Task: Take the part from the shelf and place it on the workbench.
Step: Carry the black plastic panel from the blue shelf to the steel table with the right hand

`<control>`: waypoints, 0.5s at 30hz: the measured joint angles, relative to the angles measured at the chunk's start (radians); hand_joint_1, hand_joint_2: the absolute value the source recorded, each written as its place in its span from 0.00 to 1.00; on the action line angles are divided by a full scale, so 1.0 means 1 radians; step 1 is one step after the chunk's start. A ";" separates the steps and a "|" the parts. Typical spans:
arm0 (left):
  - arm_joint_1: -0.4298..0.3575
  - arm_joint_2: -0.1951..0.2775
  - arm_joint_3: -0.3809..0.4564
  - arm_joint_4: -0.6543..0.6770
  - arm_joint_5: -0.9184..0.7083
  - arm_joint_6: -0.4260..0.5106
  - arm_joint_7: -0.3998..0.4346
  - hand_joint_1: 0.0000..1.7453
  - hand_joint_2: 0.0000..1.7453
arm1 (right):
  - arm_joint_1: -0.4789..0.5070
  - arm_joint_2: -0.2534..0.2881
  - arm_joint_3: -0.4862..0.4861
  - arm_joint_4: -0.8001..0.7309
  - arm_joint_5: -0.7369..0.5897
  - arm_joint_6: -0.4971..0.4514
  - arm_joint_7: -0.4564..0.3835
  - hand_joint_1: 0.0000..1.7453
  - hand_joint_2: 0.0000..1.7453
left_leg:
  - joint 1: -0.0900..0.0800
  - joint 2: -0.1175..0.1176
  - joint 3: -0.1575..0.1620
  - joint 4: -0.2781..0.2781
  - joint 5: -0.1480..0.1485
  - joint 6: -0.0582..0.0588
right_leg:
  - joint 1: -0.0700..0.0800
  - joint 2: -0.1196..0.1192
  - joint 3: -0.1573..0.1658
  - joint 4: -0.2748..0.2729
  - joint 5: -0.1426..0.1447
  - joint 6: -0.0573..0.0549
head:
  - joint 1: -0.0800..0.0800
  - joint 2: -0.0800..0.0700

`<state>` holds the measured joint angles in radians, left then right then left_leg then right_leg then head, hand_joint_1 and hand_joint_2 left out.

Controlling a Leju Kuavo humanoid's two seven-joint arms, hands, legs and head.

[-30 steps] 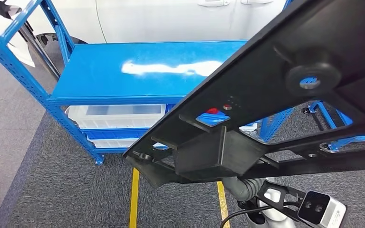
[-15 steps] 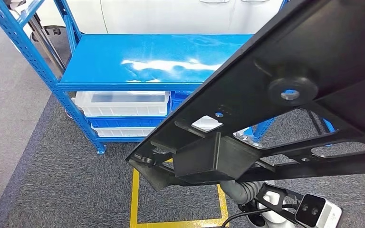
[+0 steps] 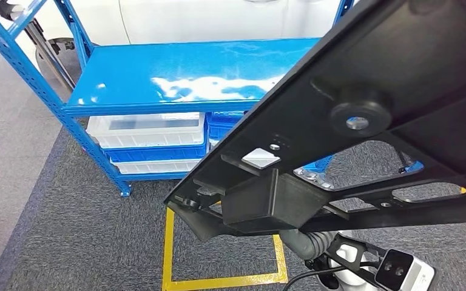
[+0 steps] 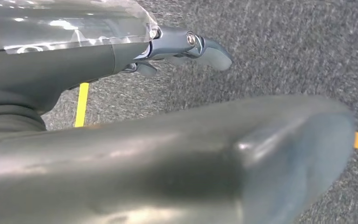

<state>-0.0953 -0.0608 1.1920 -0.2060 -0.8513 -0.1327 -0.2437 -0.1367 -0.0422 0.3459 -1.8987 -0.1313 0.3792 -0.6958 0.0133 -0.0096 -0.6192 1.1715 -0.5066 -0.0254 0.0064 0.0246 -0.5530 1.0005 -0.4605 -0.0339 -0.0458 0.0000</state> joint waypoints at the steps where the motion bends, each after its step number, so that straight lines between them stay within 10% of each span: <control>1: 0.001 0.001 0.000 0.000 0.001 -0.001 -0.001 0.00 0.00 | 0.000 0.000 0.000 -0.001 0.002 0.000 0.000 0.86 1.00 | 0.000 -0.016 0.042 -0.069 0.022 0.007 | 0.002 0.007 -0.002 0.002 0.001 0.002 | 0.000 0.000; 4: 0.003 0.003 0.004 0.000 0.005 -0.003 -0.002 0.00 0.00 | -0.001 0.000 0.003 -0.005 0.005 0.004 -0.001 0.86 1.00 | -0.003 -0.040 0.097 -0.169 0.032 0.018 | 0.001 0.031 -0.011 0.005 0.008 0.014 | 0.000 0.000; 7: 0.000 0.001 0.013 0.000 0.014 -0.002 -0.003 0.00 0.00 | -0.002 0.000 0.004 -0.010 0.005 0.014 -0.002 0.86 1.00 | 0.003 -0.014 0.097 -0.187 0.038 0.029 | 0.001 0.034 -0.024 0.020 0.000 0.031 | 0.000 0.000; 12: 0.002 -0.001 0.024 0.000 0.023 0.015 -0.012 0.00 0.00 | -0.003 -0.001 0.005 -0.014 0.014 0.016 -0.002 0.86 1.00 | 0.006 0.035 0.094 -0.191 0.043 0.037 | -0.015 -0.013 -0.152 0.278 -0.114 0.057 | 0.000 0.000; 15: 0.001 -0.003 0.028 0.000 0.025 0.046 -0.027 0.00 0.00 | -0.002 -0.003 0.005 -0.021 0.019 0.019 -0.002 0.86 1.00 | 0.008 0.063 0.095 -0.183 0.035 0.031 | -0.024 -0.035 -0.110 0.186 -0.037 0.064 | 0.000 0.000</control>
<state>-0.0946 -0.0639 1.2200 -0.2060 -0.8265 -0.0862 -0.2709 -0.1391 -0.0448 0.3507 -1.9201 -0.1123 0.3982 -0.6977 0.0209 0.0530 -0.5239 0.9887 -0.4714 0.0058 -0.0179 -0.0106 -0.6628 1.1860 -0.4970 0.0304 -0.0455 -0.0001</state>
